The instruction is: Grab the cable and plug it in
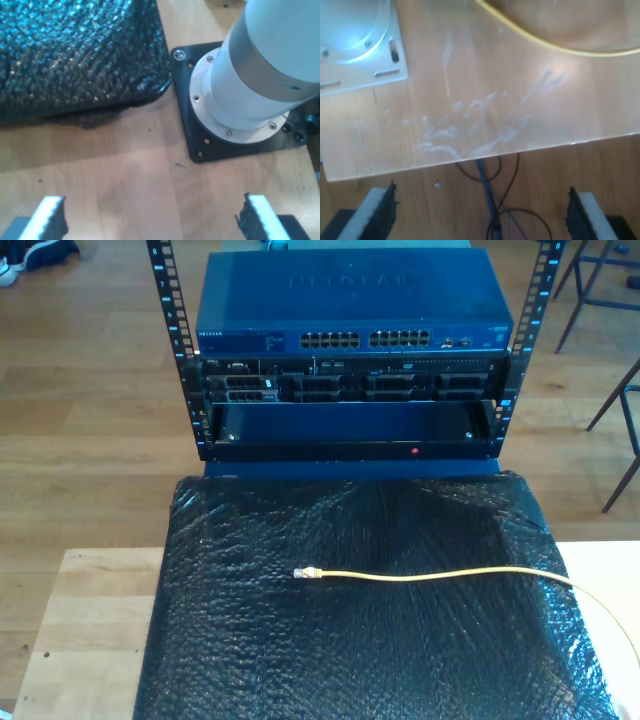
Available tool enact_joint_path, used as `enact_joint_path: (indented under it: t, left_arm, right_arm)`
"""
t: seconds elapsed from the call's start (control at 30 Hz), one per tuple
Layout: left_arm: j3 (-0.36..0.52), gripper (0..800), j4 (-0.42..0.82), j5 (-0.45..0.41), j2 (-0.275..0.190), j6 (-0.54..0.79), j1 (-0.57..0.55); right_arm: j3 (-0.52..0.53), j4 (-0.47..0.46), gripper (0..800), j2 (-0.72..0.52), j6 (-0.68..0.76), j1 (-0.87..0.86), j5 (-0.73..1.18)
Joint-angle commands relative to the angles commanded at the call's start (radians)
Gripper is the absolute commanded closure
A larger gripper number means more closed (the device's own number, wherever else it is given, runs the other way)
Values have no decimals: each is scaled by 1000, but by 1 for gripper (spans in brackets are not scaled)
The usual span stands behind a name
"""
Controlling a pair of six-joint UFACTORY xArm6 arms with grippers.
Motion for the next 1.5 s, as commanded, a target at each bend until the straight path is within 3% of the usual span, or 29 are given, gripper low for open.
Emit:
enact_joint_path:
  t: [0.27, 0.53, 0.8, 1.0, 1.5]
  left_arm:
    - [-9, 0, -6, 6, -2, -66, -66]
    - [-9, 0, -9, 11, -5, -124, -124]
    - [-17, 0, -34, 11, -2, -141, -144]
    - [-44, 0, -60, 37, 3, -150, -158]
    - [-52, 0, -114, 52, 6, -236, -255]
  right_arm:
    - [-83, 25, 4, 68, 97, 132, 52]
    - [-164, 146, 6, 97, 153, 181, 123]
    - [-209, 186, 6, 109, 230, 259, 135]
    - [-261, 273, 7, 150, 287, 298, 137]
    - [-342, 315, 6, 209, 451, 496, 129]
